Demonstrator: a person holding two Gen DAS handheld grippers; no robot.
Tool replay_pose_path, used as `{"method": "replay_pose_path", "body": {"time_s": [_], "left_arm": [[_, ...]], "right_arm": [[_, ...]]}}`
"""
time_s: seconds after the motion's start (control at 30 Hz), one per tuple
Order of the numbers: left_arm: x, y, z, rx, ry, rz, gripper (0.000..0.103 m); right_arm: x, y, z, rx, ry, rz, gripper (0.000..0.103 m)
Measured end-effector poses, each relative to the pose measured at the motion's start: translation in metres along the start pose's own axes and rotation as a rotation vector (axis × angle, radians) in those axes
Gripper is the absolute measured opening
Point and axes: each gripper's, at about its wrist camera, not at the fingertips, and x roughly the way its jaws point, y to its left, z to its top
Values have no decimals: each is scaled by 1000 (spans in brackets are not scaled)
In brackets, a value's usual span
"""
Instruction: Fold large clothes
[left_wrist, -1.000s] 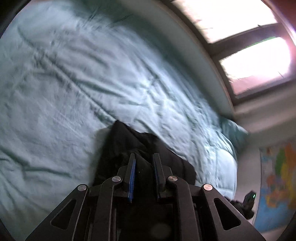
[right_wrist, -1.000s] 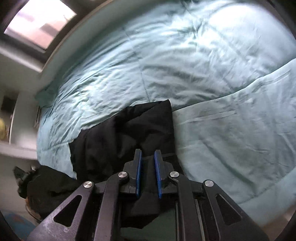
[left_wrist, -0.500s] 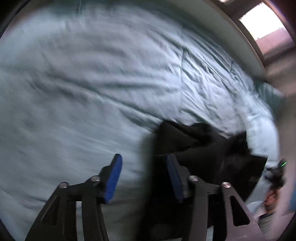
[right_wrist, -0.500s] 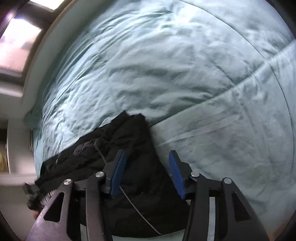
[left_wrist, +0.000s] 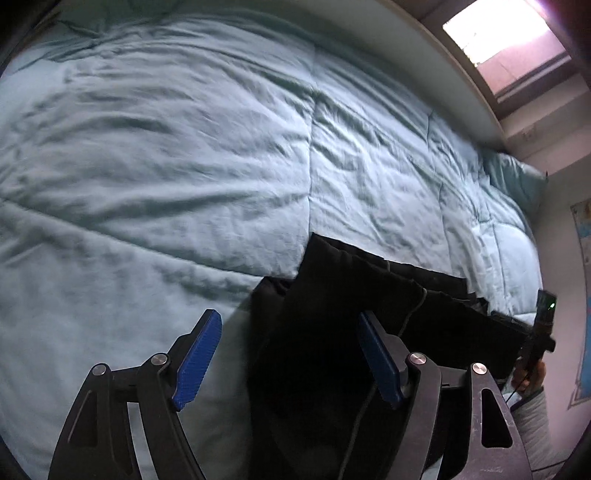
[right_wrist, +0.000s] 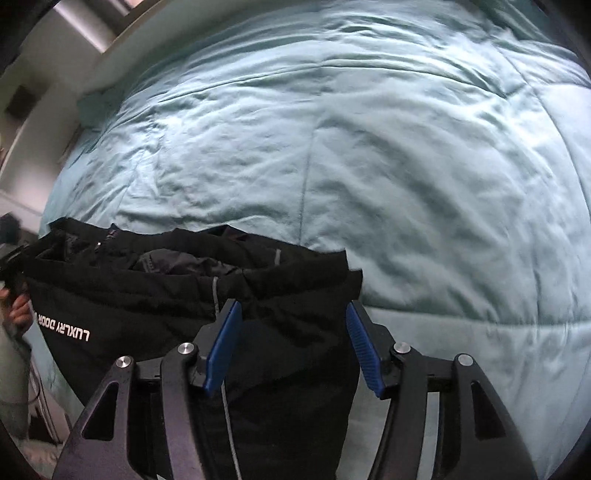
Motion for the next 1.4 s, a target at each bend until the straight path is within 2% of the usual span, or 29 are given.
{"method": "replay_pose_path", "body": {"time_s": [0.17,0.23,0.3,0.4,0.43,0.47,0.5,0.53,0.57,0.6,0.67,0.7,0.77,0.83,0.9,1.0,1.03,1.07,1.13,1.17,1.23,1.3,1.37,1.4], "left_arm": [[29,7,6,1,73,-59,77],[38,12,4,-18,101,-93,77],[52,14,2,-49,149,-173,77],[62,10,2,-65,150,-173,80],[62,9,3,-70,136,-165,80],[58,7,3,-72,108,-162,78],[53,3,1,-63,82,-152,58],[50,1,-1,-49,76,-139,46],[41,-4,-8,-2,56,-116,31],[35,-6,-12,17,33,-110,24],[15,-1,-25,-13,-21,-138,19],[7,1,-28,-32,-40,-146,14],[-25,0,-36,-68,-120,-183,12],[-60,-14,-39,-50,-194,-202,12],[-90,-32,-40,-2,-257,-217,12],[-114,-47,-32,27,-346,-190,12],[-114,-45,-28,20,-354,-183,12],[-105,-41,-21,3,-347,-136,12],[-77,-29,-13,-17,-295,-39,12],[-45,-16,-8,-54,-231,47,12],[4,11,-8,-141,-118,100,12],[30,25,-12,-187,-58,75,12],[31,26,-15,-187,-75,59,12],[28,23,-15,-169,-83,56,13]], "right_arm": [[11,-5,10,-39,20,19,75],[19,-6,11,-47,32,31,75],[27,-6,12,-53,50,43,75],[45,-8,16,-48,78,39,75],[50,-9,15,-43,79,30,74],[51,-8,14,-45,72,17,62],[50,-5,11,-53,49,-13,51],[47,-2,8,-61,32,-41,46],[43,2,3,-66,11,-73,34],[36,7,-4,-77,-21,-102,31],[22,13,-15,-77,-70,-151,28],[13,16,-22,-72,-92,-186,27],[-5,23,-31,-81,-135,-269,24],[-37,35,-34,-120,-203,-386,24],[-65,46,-28,-139,-265,-418,22],[-91,65,-9,-176,-355,-489,14],[-93,68,2,-166,-382,-512,12],[-92,68,13,-158,-394,-524,12],[-76,64,34,-139,-371,-484,12],[-62,57,44,-110,-342,-460,12],[-28,41,56,-51,-236,-371,12],[-11,21,51,15,-168,-293,16],[-3,1,33,82,-124,-171,32],[-2,-7,26,103,-115,-136,36]]}}
